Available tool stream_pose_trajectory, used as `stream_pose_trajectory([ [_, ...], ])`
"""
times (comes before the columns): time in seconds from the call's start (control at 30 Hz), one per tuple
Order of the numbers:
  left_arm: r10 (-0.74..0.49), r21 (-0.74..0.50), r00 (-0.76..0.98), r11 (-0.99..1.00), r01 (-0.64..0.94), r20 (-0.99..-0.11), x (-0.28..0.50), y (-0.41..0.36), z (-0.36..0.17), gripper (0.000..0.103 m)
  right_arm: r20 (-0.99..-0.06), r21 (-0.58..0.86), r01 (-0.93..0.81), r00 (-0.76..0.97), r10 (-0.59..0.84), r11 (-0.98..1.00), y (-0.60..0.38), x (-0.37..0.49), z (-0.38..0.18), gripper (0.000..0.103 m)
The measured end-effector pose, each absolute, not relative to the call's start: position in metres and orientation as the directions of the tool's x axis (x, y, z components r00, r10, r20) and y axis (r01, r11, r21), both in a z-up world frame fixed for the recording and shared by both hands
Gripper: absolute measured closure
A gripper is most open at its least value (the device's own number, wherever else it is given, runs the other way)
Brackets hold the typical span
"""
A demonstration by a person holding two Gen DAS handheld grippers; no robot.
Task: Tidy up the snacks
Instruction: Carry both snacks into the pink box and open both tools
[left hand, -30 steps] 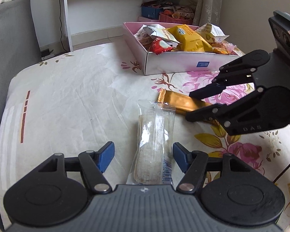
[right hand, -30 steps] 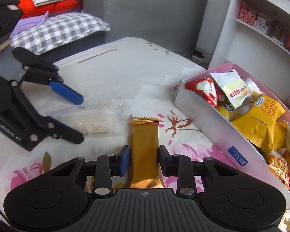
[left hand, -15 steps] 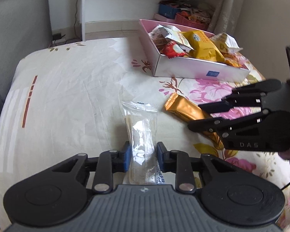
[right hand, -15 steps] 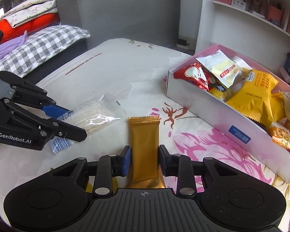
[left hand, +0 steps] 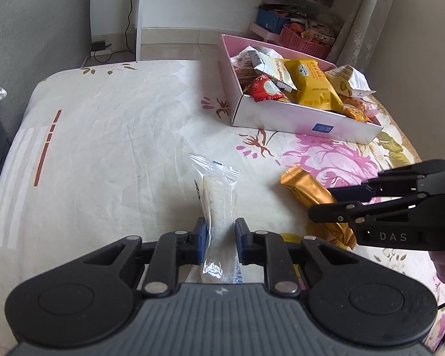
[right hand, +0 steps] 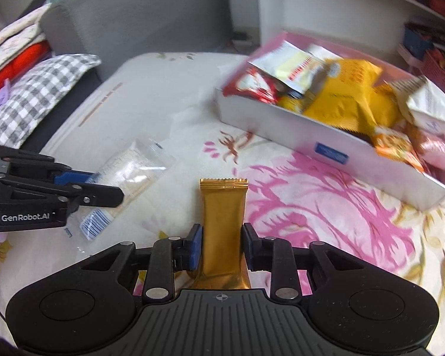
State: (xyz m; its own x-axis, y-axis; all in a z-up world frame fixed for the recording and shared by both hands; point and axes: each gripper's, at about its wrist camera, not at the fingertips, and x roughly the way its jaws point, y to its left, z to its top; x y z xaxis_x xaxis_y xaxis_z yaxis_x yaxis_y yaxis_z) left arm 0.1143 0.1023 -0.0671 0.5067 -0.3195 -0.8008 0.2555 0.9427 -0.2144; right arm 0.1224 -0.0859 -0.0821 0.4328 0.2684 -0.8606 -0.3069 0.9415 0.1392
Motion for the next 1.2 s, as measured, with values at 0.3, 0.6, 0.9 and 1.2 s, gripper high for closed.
stream_pose_trajectory([
  [0.3,-0.342,-0.253,0.523,0.938,0.236,-0.781,0.116,0.092,-0.049,0.086,-0.846,0.215,-0.154,0.465,0.263,0.964,-0.126,0.123,-0.056,0.075],
  [0.6,-0.348,-0.281,0.562,0.937,0.205,-0.751,0.123,0.078,-0.033,0.086,-0.804,0.235,-0.11,0.536,0.256,0.966,-0.152,0.128,-0.027,0.075],
  [0.9,-0.332,-0.271,0.592,0.943,0.192,-0.735,0.136,0.062,-0.02,0.086,-0.762,0.238,-0.064,0.607,0.227,0.969,-0.18,0.142,-0.004,0.075],
  [1.2,-0.353,-0.274,0.622,0.936,0.222,-0.699,0.174,0.027,-0.005,0.086,-0.719,0.324,0.048,0.661,0.213,0.945,-0.221,0.163,0.001,0.075],
])
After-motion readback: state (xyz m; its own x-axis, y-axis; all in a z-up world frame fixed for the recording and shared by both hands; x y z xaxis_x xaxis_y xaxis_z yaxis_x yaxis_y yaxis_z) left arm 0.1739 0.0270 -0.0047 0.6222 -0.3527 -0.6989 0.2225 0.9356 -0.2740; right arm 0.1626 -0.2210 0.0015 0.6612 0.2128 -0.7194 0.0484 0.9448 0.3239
